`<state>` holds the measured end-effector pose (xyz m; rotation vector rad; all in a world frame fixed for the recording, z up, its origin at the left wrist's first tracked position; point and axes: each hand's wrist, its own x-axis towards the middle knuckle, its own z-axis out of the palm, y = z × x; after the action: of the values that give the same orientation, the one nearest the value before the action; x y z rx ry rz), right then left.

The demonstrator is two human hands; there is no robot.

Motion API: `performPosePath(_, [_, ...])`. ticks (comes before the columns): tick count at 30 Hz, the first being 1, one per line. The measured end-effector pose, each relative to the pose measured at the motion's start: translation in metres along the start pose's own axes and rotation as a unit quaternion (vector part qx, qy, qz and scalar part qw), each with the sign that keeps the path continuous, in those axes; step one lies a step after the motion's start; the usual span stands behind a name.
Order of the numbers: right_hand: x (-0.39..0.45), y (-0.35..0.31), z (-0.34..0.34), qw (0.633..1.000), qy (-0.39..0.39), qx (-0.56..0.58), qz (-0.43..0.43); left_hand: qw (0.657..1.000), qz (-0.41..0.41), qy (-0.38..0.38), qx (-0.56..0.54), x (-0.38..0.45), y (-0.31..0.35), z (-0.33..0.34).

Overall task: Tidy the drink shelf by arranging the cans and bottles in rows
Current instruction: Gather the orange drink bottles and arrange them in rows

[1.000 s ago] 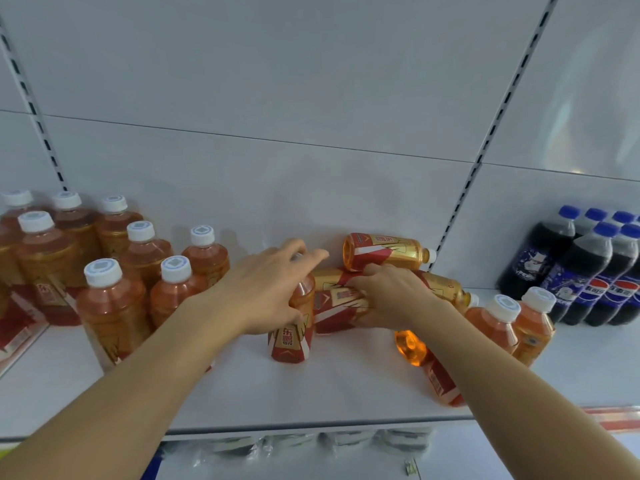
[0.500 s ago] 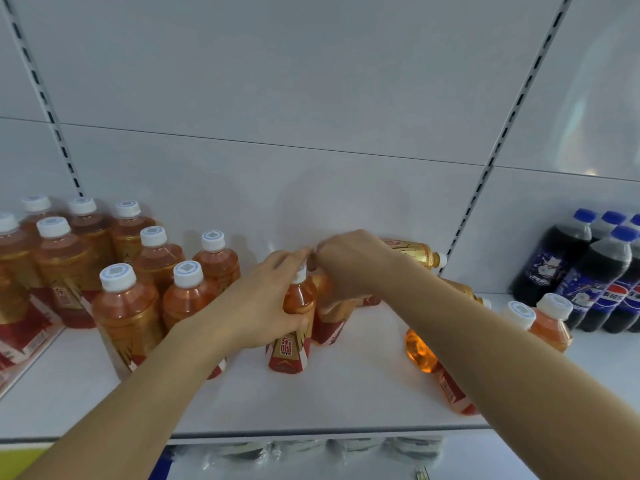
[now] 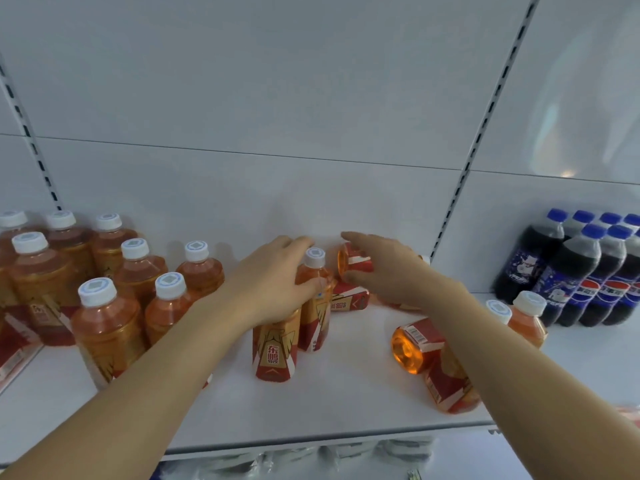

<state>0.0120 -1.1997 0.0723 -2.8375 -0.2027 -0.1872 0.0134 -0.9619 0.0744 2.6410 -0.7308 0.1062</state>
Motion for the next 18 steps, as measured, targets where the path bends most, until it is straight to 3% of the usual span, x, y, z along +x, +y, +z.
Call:
performPosePath(3, [0.003,0.023,-0.01,0.993,0.021,-0.095,0.062,0.997,0.012,0.007,0.071,0.023,0.013,-0.001])
performPosePath(7, [0.018,0.046,-0.02,0.975,-0.029,-0.186,0.117,0.989,-0.016,-0.034,0.142,0.05,0.019,0.008])
performPosePath(14, [0.052,0.066,0.005,0.959,-0.089,-0.23,0.14,0.983,-0.036,-0.034,0.177,0.053,0.013,0.002])
performPosePath(18, [0.062,0.076,0.02,0.956,-0.081,-0.24,0.146,0.977,-0.054,-0.017,0.208,0.055,0.008,-0.006])
